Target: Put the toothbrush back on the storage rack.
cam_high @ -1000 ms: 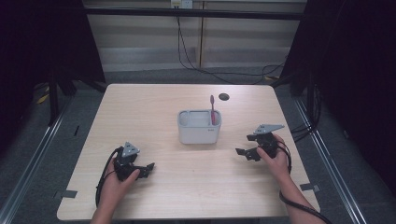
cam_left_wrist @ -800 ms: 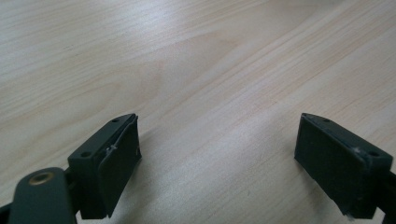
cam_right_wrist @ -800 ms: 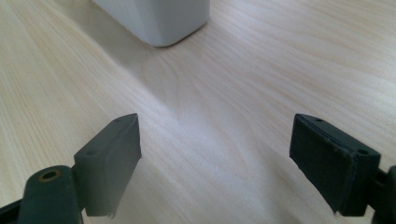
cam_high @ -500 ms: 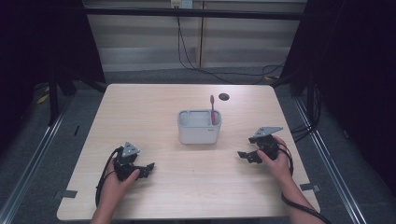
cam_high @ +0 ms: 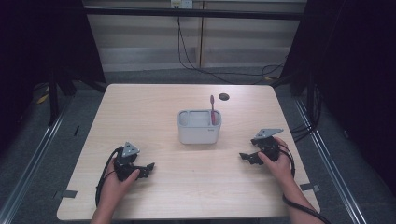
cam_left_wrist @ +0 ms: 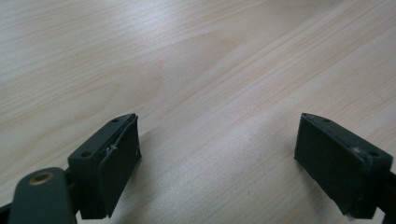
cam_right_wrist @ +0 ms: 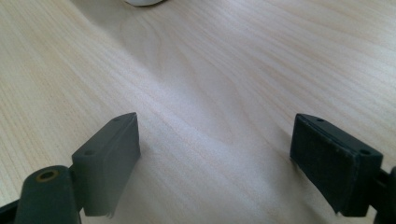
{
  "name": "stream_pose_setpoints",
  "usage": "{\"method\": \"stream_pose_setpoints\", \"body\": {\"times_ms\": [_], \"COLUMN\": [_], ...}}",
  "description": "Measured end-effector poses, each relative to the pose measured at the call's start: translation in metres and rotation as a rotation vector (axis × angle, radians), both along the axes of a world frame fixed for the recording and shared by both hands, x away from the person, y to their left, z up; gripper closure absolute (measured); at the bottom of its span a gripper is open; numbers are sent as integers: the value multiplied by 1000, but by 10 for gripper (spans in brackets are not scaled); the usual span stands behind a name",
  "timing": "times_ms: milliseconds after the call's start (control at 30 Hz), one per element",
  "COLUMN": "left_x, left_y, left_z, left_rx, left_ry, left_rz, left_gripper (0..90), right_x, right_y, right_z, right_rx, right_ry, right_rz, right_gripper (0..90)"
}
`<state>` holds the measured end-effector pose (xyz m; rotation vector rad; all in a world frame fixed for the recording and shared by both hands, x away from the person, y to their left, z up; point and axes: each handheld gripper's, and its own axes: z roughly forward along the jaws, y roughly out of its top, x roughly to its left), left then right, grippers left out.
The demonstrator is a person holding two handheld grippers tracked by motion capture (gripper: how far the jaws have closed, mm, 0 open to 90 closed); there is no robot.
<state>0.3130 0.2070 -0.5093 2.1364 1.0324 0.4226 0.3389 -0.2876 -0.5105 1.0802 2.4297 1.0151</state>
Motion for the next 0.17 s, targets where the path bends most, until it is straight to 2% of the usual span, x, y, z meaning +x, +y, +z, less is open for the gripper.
{"method": "stream_pose_setpoints", "body": {"times_ms": [167], "left_x": [0], "left_y": [0], "left_z": [0], "left_rx": [-3], "left_ry": [0], "left_rz": [2], "left_gripper": [137], "right_x": [-1], "right_y": [-2], "right_z": [-2], "right_rx": [17], "right_ry": [-4], "right_rz": [-9], "right_gripper": [145]}}
